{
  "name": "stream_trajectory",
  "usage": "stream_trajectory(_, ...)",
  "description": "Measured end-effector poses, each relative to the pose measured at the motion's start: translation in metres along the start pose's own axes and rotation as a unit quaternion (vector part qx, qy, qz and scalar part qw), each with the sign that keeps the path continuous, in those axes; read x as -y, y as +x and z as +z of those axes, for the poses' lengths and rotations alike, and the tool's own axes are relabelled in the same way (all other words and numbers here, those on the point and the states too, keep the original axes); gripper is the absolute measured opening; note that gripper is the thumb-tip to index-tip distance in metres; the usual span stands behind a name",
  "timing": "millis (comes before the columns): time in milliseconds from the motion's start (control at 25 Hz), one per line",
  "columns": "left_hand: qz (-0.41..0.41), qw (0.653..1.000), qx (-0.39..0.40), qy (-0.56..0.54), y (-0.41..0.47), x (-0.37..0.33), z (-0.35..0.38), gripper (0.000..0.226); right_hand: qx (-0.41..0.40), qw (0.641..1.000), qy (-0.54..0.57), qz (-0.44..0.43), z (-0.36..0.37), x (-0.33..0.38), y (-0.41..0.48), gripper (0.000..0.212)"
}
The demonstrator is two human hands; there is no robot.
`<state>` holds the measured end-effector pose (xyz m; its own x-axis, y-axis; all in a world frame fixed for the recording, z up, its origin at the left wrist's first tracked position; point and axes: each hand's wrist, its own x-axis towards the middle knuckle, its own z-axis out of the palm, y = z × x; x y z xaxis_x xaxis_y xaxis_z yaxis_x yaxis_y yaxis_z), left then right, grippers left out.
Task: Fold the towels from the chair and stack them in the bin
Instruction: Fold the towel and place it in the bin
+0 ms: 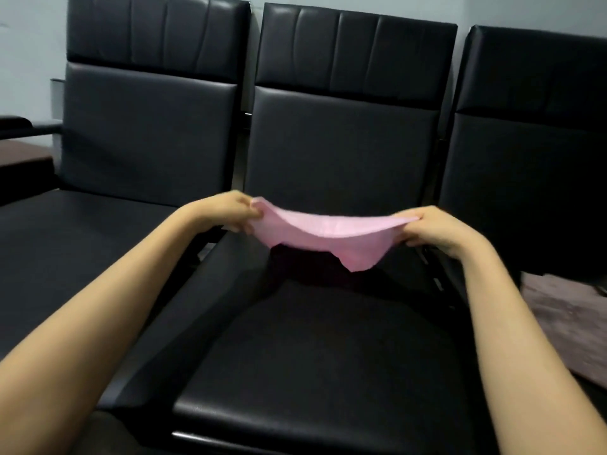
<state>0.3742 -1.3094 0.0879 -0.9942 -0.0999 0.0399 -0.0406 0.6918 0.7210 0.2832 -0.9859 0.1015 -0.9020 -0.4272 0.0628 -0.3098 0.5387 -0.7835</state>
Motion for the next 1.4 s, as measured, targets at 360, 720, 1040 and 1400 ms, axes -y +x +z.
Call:
stream_trajectory(360, -0.170, 0.909, 0.353, 0.138, -0.014, 0.016, 0.010, 0.011, 0.339, 0.914, -0.139, 0.175, 0.016, -0.019, -0.019, 0.013)
stream_trajectory(720, -0.141, 0.988, -0.057, 0.011, 0.019, 0.057, 0.053, 0.017, -0.072, 0.989, -0.018, 0.126, 0.062, -0.056, 0.012, 0.024)
stream_trajectory(1040, 0.137, 0.965, 0.028, 0.220, 0.008, 0.034, 0.109, 0.042, -0.072, 0.974, -0.016, 0.213, 0.088, -0.080, 0.032, 0.013)
stream_trajectory(1400, 0.026, 0.921, 0.217, 0.322, 0.000, 0.031, 0.125, 0.049, 0.088, 0.958, 0.051, 0.269, 0.078, -0.063, 0.024, 0.024)
